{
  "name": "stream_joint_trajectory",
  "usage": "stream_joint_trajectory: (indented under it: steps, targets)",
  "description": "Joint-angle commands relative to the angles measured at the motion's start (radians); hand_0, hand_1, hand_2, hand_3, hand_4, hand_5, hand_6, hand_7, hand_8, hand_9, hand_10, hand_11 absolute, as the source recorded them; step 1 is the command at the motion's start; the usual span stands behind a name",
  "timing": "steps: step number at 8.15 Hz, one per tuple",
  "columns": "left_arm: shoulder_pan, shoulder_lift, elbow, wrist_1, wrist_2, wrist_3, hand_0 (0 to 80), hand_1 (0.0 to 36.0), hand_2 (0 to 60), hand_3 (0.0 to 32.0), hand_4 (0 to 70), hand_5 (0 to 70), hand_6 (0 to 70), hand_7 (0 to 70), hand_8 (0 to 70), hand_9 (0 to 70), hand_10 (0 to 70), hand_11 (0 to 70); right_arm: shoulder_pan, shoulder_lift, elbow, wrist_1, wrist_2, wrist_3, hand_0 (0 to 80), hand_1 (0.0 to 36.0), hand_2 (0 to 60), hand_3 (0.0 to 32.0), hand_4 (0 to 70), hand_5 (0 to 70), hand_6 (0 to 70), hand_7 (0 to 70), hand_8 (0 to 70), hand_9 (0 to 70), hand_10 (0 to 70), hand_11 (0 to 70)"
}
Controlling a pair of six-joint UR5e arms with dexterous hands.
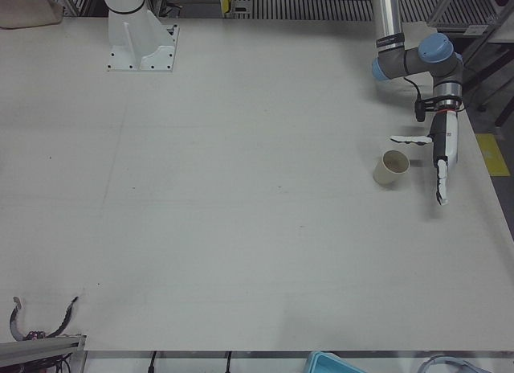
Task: Pour water
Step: 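Close the left hand around the white cup and lift it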
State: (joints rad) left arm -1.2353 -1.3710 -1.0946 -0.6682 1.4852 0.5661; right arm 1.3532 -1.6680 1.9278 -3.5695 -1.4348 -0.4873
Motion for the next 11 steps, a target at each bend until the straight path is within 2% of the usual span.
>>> stream_joint_trajectory:
  steps: [1, 4, 5, 6, 8, 9, 11]
  targets:
    - [0.005, -0.002, 0.015, -0.002, 0.001, 0.020, 47.0, 10.1, 0.0, 4.6, 2.2, 2.8, 0.0, 4.4, 0.0, 0.0, 3.3, 6.4, -0.003, 0.001, -0.001, 0.001, 0.000, -0.001, 54.3, 14.8, 0.0, 0.0, 7.1, 5.3, 0.0, 0.0, 0.4, 0.7, 0.0, 0.0]
    - [0.033, -0.005, 0.009, -0.010, 0.009, 0.014, 48.3, 11.5, 0.0, 1.2, 4.3, 8.5, 0.0, 5.4, 0.0, 0.0, 3.1, 6.3, -0.017, 0.001, -0.001, 0.001, 0.022, 0.001, 54.0, 14.6, 0.0, 0.0, 7.3, 5.2, 0.0, 0.0, 0.3, 0.7, 0.0, 0.0]
    - [0.033, -0.005, 0.003, -0.025, 0.009, -0.006, 48.7, 12.2, 0.0, 0.8, 4.7, 9.9, 0.0, 5.6, 0.0, 0.0, 2.9, 6.0, -0.020, 0.001, -0.001, 0.001, 0.023, 0.001, 54.2, 14.8, 0.0, 0.0, 7.5, 5.5, 0.0, 0.0, 0.3, 0.6, 0.0, 0.0]
    - [0.034, -0.006, -0.002, -0.036, 0.009, -0.044, 50.4, 13.5, 0.0, 0.0, 6.6, 13.8, 0.0, 6.8, 0.0, 0.0, 2.4, 5.5, -0.023, 0.025, -0.001, 0.000, 0.022, -0.001, 54.3, 14.9, 0.0, 0.0, 7.4, 5.4, 0.0, 0.0, 0.3, 0.5, 0.0, 0.0]
    - [0.037, -0.008, -0.007, -0.037, 0.039, -0.035, 50.5, 14.3, 0.0, 0.0, 6.2, 13.9, 0.0, 7.0, 0.0, 0.0, 2.4, 5.4, -0.028, 0.028, -0.001, -0.002, 0.030, -0.001, 54.4, 14.9, 0.0, 0.0, 7.5, 5.6, 0.0, 0.0, 0.3, 0.6, 0.0, 0.0]
    - [0.040, -0.008, -0.004, -0.036, 0.043, -0.020, 49.6, 13.0, 0.0, 0.0, 6.1, 13.2, 0.0, 6.8, 0.0, 0.0, 2.5, 5.5, -0.035, 0.030, 0.000, -0.002, 0.031, -0.001, 54.5, 14.9, 0.0, 0.0, 7.3, 5.4, 0.0, 0.0, 0.2, 0.5, 0.0, 0.0]
    - [0.063, -0.008, -0.007, -0.036, 0.056, -0.026, 51.2, 14.7, 0.0, 0.0, 7.7, 19.0, 0.0, 8.4, 0.0, 0.2, 2.6, 5.8, -0.037, 0.042, 0.000, -0.003, 0.031, 0.001, 54.6, 15.1, 0.0, 0.0, 7.2, 5.6, 0.0, 0.0, 0.1, 0.3, 0.0, 0.0]
